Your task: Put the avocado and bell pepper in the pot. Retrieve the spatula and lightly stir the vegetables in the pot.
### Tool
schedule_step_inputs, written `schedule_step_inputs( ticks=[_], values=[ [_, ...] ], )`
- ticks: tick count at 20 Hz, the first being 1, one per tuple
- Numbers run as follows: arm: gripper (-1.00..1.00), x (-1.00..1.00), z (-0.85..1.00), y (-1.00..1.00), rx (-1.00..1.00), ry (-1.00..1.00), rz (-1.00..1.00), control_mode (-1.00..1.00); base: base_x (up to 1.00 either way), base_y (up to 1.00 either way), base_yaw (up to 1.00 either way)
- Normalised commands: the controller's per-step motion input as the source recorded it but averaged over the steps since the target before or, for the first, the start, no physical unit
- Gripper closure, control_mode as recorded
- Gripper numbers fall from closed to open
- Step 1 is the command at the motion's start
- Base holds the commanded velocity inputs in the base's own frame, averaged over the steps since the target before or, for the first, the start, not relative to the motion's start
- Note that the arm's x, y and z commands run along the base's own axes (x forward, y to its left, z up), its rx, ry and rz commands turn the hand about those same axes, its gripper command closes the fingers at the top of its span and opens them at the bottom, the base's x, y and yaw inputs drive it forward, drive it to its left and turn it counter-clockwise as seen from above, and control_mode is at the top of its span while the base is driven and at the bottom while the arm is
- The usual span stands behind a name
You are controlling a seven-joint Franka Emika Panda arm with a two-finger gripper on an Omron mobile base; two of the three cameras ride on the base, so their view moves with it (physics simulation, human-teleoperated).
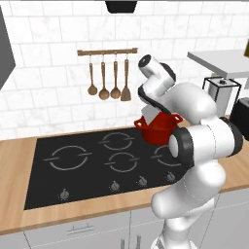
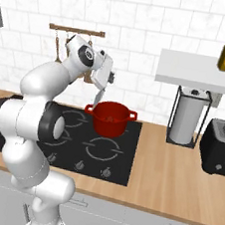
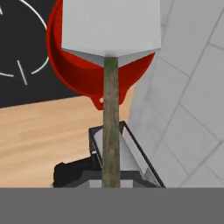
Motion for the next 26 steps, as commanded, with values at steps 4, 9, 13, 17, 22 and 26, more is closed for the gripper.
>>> schedule_step_inputs(
  ticks=[4, 9, 13, 17, 22, 26],
  values=[
    [1.00, 0.17, 0.00, 0.00, 0.00, 0.00, 0.18, -1.00, 0.00, 0.00, 0.00],
    [1.00, 0.32, 0.00, 0.00, -0.07, 0.10, 0.19, -1.00, 0.00, 0.00, 0.00],
    [1.00, 0.35, 0.00, -0.03, -0.07, 0.01, 0.11, -1.00, 0.00, 0.00, 0.00],
    [1.00, 0.38, 0.00, -0.01, -0.06, 0.02, 0.07, -1.00, 0.00, 0.00, 0.00],
    [1.00, 0.21, -0.01, -0.07, -0.12, 0.03, 0.07, -1.00, 0.00, 0.00, 0.00],
    [1.00, 0.00, -0.08, -0.04, -0.19, 0.00, 0.01, -1.00, 0.00, 0.00, 0.00]
  ],
)
